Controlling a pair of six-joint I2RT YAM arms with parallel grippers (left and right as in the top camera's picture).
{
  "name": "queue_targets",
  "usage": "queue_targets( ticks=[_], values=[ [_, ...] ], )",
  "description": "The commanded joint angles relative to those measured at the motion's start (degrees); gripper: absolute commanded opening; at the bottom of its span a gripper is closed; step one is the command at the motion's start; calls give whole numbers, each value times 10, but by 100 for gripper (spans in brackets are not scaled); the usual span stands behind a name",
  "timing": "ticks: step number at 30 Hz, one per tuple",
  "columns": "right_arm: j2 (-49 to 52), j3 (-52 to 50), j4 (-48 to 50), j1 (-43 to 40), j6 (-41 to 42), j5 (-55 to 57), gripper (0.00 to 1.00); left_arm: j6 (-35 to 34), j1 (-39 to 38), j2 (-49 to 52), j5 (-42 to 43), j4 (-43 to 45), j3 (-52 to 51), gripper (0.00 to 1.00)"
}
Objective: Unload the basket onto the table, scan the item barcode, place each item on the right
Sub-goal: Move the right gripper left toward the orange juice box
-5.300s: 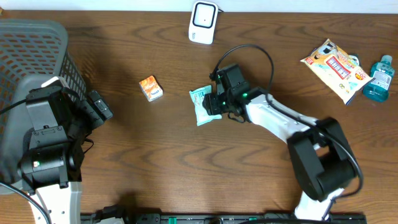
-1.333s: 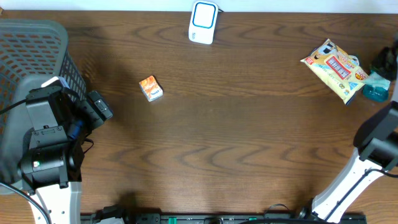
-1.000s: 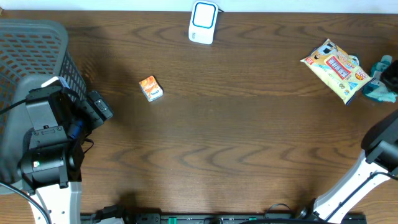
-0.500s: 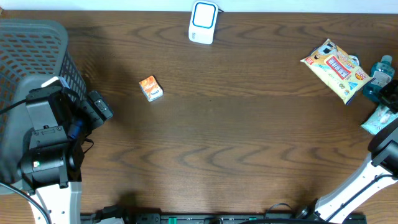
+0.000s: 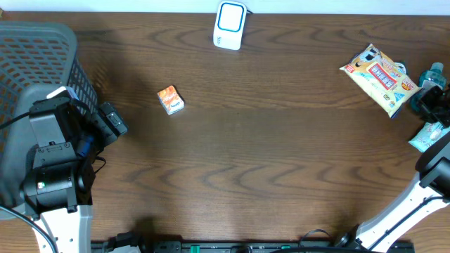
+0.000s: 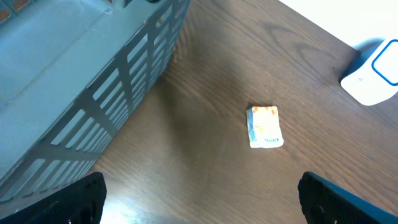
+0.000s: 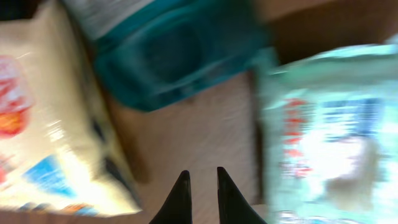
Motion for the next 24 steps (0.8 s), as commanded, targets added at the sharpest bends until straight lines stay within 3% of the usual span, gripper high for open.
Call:
queue_targets(
  ticks=[1,9,14,20,24],
  values=[
    [-11,-1,0,17,-24,-106,11,-5,3,1,-7,0,3,98],
    [-51,-1,-9,74,-44,-224,19,-5,3,1,-7,0,3,98],
    [-63,-1,1,135,-56,-326,41,-5,3,1,-7,0,3,98],
    [-62,-1,51,240,-58,-334,70,-5,3,1,-7,0,3,98],
    [-59,-1,122,325,-58,-331,79,-5,3,1,-7,0,3,98]
  ],
)
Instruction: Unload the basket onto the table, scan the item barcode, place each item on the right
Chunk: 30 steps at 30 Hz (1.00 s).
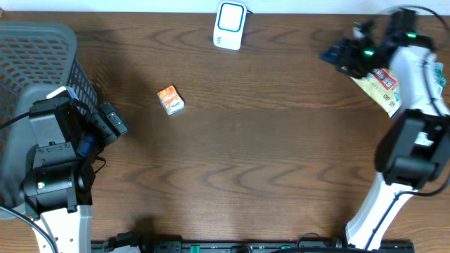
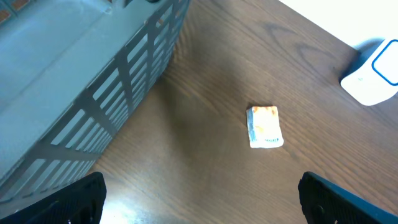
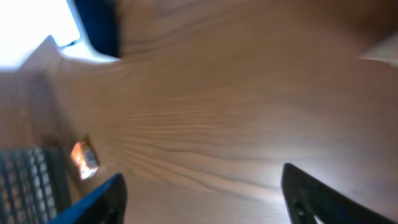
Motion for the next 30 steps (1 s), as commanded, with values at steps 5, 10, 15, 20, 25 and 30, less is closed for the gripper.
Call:
queue_targets(
  ticks=[5,10,15,20,25,30],
  values=[
    [-7,0,119,164,-5,44,89,-5,3,1,-7,0,3,98],
    [-7,0,192,280,15,165,91,-5,3,1,-7,0,3,98],
    [11,0,260,367,32,247,94,-5,3,1,-7,0,3,98],
    [59,0,327,419,66,245,95,-5,3,1,-7,0,3,98],
    [113,0,381,442,107,189,98,-5,3,1,-7,0,3,98],
    [150,0,406,458,107,169,96,-5,3,1,-7,0,3,98]
  ],
)
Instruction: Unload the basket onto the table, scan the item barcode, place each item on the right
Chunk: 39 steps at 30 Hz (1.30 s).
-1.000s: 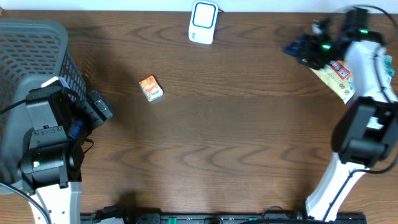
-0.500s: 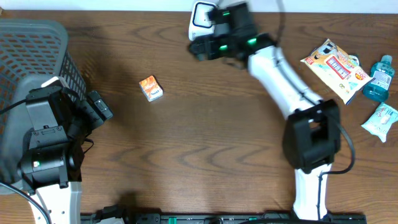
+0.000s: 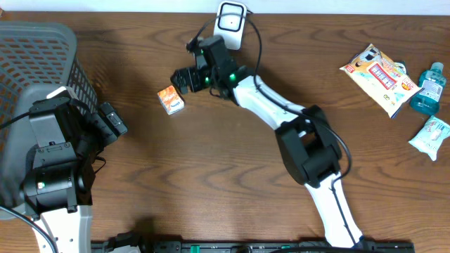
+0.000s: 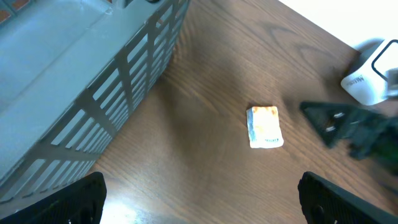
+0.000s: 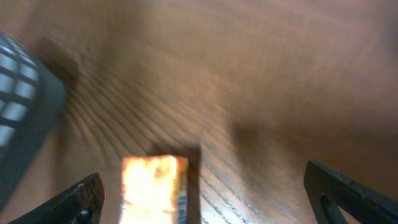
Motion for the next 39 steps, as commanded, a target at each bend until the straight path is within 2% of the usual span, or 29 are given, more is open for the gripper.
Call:
queue_targets(
  ticks=[1,9,17,19,21,25,26,32,35,39],
  values=[
    [13,1,7,14,15,-20,94,-5,3,1,-7,0,3,98],
    [38,1,6,41,15,-20,86,-5,3,1,-7,0,3,98],
    [43,1,-29,51,15,23,59,-5,3,1,-7,0,3,98],
    [43,1,-42,51,14,34,47,-5,3,1,-7,0,3,98],
    [43,1,-52,49,6,34,30,-5,3,1,-7,0,3,98],
    [41,1,-76,44,2,33,6,-5,3,1,-7,0,3,98],
    [39,1,-81,43,2,33,3,-5,3,1,-7,0,3,98],
    [-5,1,-166,22,-37,49,1,-5,3,1,-7,0,3,98],
    [-44,1,-237,8,-43,120,1,-5,3,1,-7,0,3,98],
    [-91,1,-339,-6,-93,205,1,-5,3,1,-7,0,3,98]
  ],
)
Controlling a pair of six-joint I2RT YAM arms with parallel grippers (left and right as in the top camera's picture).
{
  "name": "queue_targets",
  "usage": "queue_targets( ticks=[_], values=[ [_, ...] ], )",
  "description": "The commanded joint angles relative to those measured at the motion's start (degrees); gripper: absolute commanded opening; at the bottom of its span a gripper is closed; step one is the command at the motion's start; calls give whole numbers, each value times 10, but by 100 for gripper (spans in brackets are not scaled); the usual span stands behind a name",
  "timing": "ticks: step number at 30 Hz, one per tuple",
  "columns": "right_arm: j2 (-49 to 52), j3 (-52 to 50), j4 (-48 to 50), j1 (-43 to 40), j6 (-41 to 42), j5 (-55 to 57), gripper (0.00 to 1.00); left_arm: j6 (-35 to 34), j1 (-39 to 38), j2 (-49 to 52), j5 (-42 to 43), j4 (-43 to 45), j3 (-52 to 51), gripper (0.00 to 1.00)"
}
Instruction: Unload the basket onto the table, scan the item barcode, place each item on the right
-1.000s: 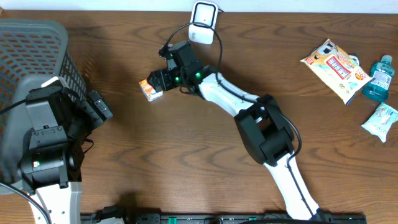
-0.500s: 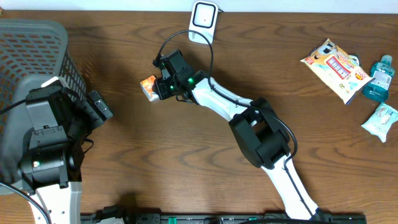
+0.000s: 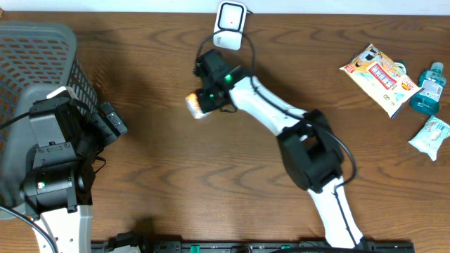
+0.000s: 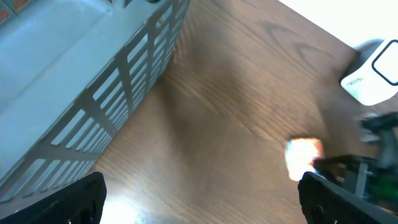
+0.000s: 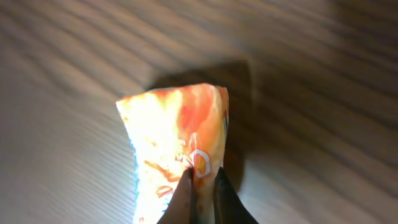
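Observation:
A small orange-and-white packet (image 3: pixel 195 105) is pinched by its edge in my right gripper (image 3: pixel 209 98), left of the table's middle. In the right wrist view the packet (image 5: pixel 171 140) hangs bright over the wood, with the right gripper (image 5: pixel 203 190) shut on its lower corner. The white scanner (image 3: pixel 230 24) stands at the back edge, behind the packet. In the left wrist view the packet (image 4: pixel 303 152) is a blurred bright patch near the scanner (image 4: pixel 373 78). My left gripper (image 4: pixel 202 208) is open and holds nothing, beside the basket.
A grey mesh basket (image 3: pixel 42 49) fills the left end of the table, with my left arm (image 3: pixel 53 147) in front of it. At the far right lie a snack bag (image 3: pixel 380 77), a blue bottle (image 3: pixel 427 88) and a small pale pack (image 3: pixel 430 133).
My right gripper was open just right of the packet lying on the table. Now it is shut on the packet, which sits a little further right. The left arm has not moved.
My right gripper was first at the far right among the bottle and packs, fingers close together. Then it was open near the snack bag at the back right. Then it stood open beside the orange packet, and now it grips that packet. The left arm stayed put.

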Motion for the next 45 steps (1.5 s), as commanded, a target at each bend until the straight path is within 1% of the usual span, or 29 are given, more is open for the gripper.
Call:
queue_targets(
  ticks=[1,5,8,9,10,11,13,14,18,20,23,27,32,38,42,45],
  values=[
    [-54,-3,-52,-17,-60,109,1,-5,3,1,-7,0,3,98],
    [-60,-4,-126,-25,-99,116,1,-5,3,1,-7,0,3,98],
    [-54,-15,-151,-27,-105,126,1,-5,3,1,-7,0,3,98],
    [-54,-20,-151,-27,-105,131,13,-5,3,1,-7,0,3,98],
    [-53,-24,-151,-27,-105,135,44,-5,3,1,-7,0,3,98],
    [-53,-26,-152,-27,-105,143,66,-5,3,1,-7,0,3,98],
    [-53,-26,-152,-27,-103,158,93,-5,3,1,-7,0,3,98],
    [-54,-25,-151,-27,-98,166,99,-5,3,1,-7,0,3,98],
    [-60,-11,-160,-25,-92,166,97,-5,3,1,-7,0,3,98],
    [-65,-9,-161,-21,-95,167,93,-5,3,1,-7,0,3,98],
    [-68,-9,-160,-8,-139,167,87,-5,3,1,-7,0,3,98],
    [-66,-13,-161,22,-185,170,76,-5,3,1,-7,0,3,98],
    [-66,-13,-155,63,-186,218,69,-5,3,1,-7,0,3,98],
    [-66,-26,-128,82,-186,291,64,-5,3,1,-7,0,3,98],
    [-66,-53,-108,75,-184,293,62,-5,3,1,-7,0,3,98],
    [-66,-88,-75,70,-184,295,62,-5,3,1,-7,0,3,98]
  ],
)
